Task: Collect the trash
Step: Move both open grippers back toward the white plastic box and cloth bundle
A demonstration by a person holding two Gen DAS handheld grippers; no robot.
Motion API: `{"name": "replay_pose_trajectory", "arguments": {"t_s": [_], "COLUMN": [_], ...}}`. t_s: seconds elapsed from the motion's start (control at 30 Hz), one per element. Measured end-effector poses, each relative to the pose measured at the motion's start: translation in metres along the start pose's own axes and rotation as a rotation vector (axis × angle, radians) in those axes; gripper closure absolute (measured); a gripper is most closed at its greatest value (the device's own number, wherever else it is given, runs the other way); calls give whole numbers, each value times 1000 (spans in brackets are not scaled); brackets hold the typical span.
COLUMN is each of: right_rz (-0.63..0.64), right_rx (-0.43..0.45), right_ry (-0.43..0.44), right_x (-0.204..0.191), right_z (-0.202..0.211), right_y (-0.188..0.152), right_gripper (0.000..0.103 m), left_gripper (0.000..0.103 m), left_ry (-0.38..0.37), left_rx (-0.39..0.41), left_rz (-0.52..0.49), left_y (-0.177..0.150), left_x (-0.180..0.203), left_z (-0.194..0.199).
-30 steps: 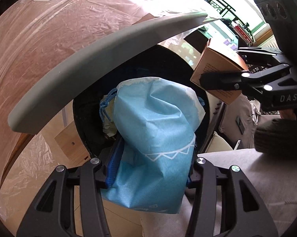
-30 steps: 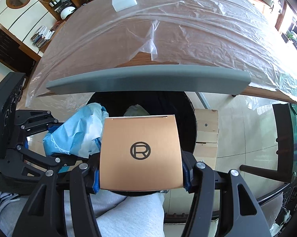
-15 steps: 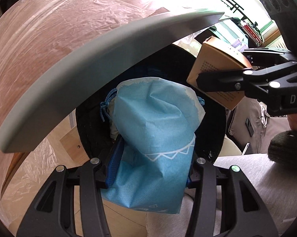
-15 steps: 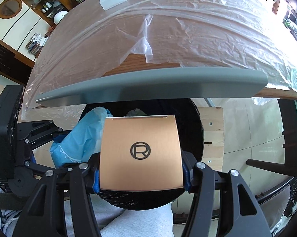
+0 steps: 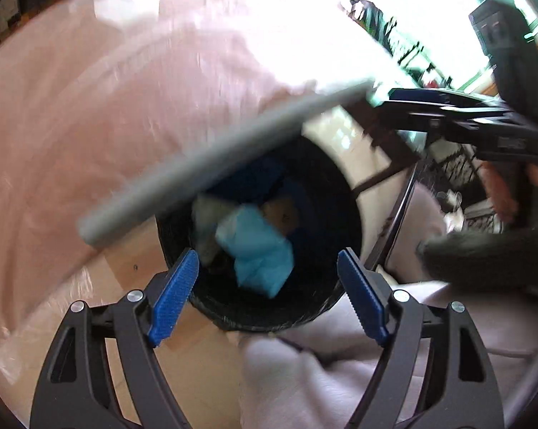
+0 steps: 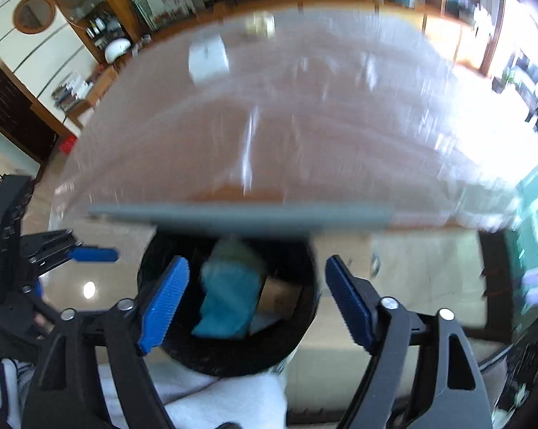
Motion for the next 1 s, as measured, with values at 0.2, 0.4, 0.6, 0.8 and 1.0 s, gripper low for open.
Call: {"name": "replay_pose_trajectory", "arguments": {"t_s": [0.2, 0.4, 0.6, 0.8, 1.0], "right_rz": [65, 112, 110, 122, 136], "right_rx": [190, 255, 219, 144, 98], "right_ry": [-112, -151, -109, -125, -118], "right_x": [9, 13, 16, 16, 12], "right_z": [28, 13, -28, -81, -116], "right_y": [89, 198, 281, 326, 344], "right_gripper": [8, 7, 7, 18, 27], "left_gripper": [6, 6, 6, 6, 6], "left_ry": [119, 228, 334, 415, 419], "left_rx": [229, 278, 251, 251, 263], "left_rz": [161, 324, 391, 428, 450], "left_y": [74, 141, 186, 207, 215], "left_x": [-37, -92, -132, -151, -161], "left_z": [45, 48, 33, 27, 25]}}
Point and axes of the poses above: each gripper's, at about its wrist camera, not at the fingertips, and z roughly against the way its jaws point, x to its right, y to its top, the point moved 9 cm from there along -z, roughly the way its jaws point, and after that the axes turned 10 degrees about -x, right-handed, at the moved point
